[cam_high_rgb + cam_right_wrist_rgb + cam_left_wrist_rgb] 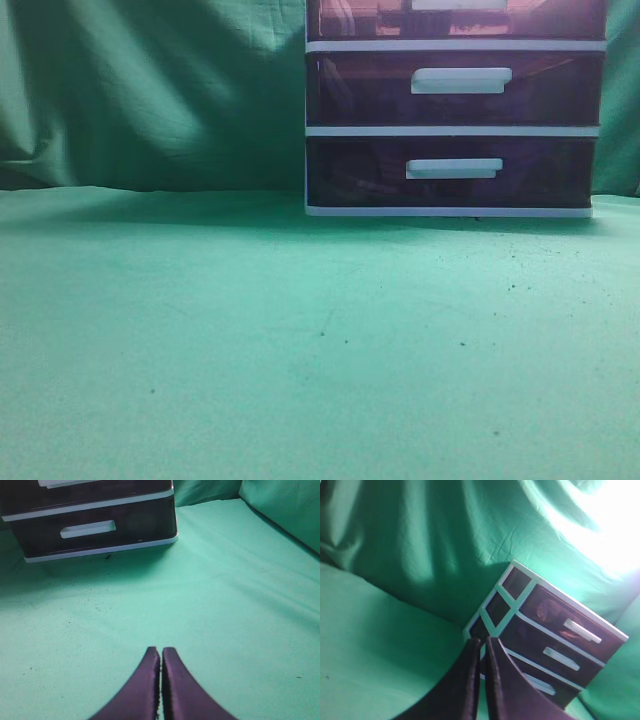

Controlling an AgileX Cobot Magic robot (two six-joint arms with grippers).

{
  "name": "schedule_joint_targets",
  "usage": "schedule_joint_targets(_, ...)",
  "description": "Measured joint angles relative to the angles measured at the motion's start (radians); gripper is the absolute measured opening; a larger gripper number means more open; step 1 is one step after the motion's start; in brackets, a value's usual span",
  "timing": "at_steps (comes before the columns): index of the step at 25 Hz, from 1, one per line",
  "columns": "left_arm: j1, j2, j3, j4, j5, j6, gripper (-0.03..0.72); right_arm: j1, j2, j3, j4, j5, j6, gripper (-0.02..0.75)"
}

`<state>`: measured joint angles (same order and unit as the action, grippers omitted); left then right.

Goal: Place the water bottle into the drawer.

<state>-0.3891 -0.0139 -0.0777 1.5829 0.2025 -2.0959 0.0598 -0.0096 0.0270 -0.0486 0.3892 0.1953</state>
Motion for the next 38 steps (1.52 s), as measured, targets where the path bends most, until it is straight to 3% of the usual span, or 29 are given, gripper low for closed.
schedule_joint_targets(7,0.0,0.0,0.0,-0.148,-0.05,0.0,0.0,0.0,0.0,0.0,0.0,0.0,0.0,0.0)
schedule_joint_targets(15,0.0,0.0,0.0,-0.058,-0.088,0.016,0.0,0.0,0.0,0.0,0.0,0.0,0.0,0.0)
schedule_joint_targets(18,0.0,0.0,0.004,-0.204,-0.089,0.284,0.0,0.0,0.0,0.0,0.0,0.0,0.0,0.0)
schedule_joint_targets(24,0.0,0.0,0.05,-1.045,0.047,1.319,0.0,0.0,0.0,0.0,0.0,0.0,0.0,0.0)
schedule_joint_targets(26,0.0,0.0,0.072,-1.207,0.113,1.531,0.0,0.0,0.0,0.0,0.002,0.0,0.0,0.0)
schedule_joint_targets(29,0.0,0.0,0.099,-1.292,0.153,1.649,0.0,0.0,0.0,0.0,0.002,0.0,0.0,0.0)
schedule_joint_targets(33,0.004,0.0,0.099,-1.288,0.159,1.674,0.0,0.0,0.0,0.0,0.002,0.0,0.0,0.0)
schedule_joint_targets(38,0.108,0.0,0.099,-1.251,0.165,1.691,0.0,0.0,0.0,0.0,0.002,0.0,0.0,0.0)
